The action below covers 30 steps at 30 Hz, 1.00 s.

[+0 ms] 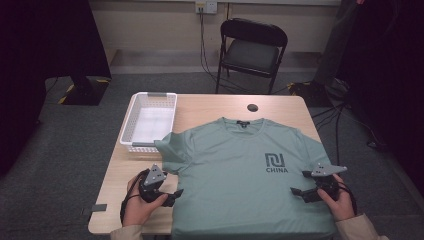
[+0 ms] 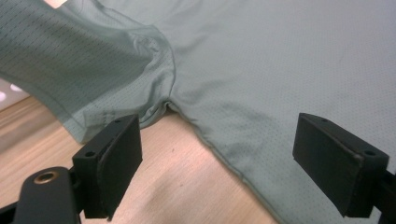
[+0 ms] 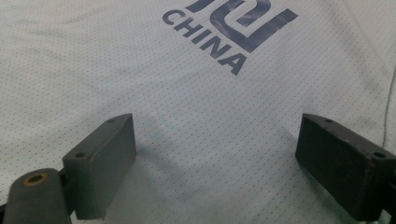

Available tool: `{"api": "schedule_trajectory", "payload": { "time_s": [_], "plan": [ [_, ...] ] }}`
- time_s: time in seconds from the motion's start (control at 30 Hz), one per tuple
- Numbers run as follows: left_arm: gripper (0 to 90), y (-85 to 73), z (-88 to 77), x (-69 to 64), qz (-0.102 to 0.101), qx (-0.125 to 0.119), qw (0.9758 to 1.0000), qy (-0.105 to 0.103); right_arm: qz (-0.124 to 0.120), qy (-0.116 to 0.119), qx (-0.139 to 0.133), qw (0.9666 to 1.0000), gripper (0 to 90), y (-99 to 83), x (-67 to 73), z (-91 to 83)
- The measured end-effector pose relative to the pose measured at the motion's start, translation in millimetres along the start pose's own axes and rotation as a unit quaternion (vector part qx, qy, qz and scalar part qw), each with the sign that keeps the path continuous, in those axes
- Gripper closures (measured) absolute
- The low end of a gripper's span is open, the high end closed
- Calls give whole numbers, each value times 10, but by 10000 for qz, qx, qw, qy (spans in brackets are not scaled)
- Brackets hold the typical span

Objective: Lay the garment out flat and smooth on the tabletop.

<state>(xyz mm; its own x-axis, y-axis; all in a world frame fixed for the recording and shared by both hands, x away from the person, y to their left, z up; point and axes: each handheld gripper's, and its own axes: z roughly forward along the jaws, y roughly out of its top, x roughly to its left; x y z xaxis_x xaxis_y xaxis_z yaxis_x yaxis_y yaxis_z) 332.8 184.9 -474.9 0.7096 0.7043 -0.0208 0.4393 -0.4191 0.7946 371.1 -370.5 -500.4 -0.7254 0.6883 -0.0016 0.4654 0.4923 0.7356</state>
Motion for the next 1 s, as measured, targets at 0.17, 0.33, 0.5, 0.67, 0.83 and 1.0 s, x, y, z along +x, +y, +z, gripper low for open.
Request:
{"api": "schedule_trajectory", "payload": {
  "time_s": [0.17, 0.33, 0.5, 0.67, 0.83, 1.0],
  "plan": [
    [156, -48, -30, 38, -83, -19, 10000, 37, -1, 1, 0, 10000, 112, 0, 0, 0],
    [156, -98, -36, 67, -112, 31, 9999, 88, -1, 2, 0, 10000, 112, 0, 0, 0],
    [156, -155, -50, 101, -170, 95, 9997, 140, -3, 3, -2, 10000, 112, 0, -1, 0],
    [156, -202, -61, 130, -213, 151, 9995, 199, -2, 3, -1, 10000, 111, 0, -1, 0],
    [155, -257, -62, 160, -236, 256, 9990, 270, -3, 2, -2, 10000, 111, 0, -1, 0],
    [158, -301, -58, 178, -234, 390, 9984, 327, -2, 2, -1, 10000, 112, 0, 0, 0]
  ]
}}
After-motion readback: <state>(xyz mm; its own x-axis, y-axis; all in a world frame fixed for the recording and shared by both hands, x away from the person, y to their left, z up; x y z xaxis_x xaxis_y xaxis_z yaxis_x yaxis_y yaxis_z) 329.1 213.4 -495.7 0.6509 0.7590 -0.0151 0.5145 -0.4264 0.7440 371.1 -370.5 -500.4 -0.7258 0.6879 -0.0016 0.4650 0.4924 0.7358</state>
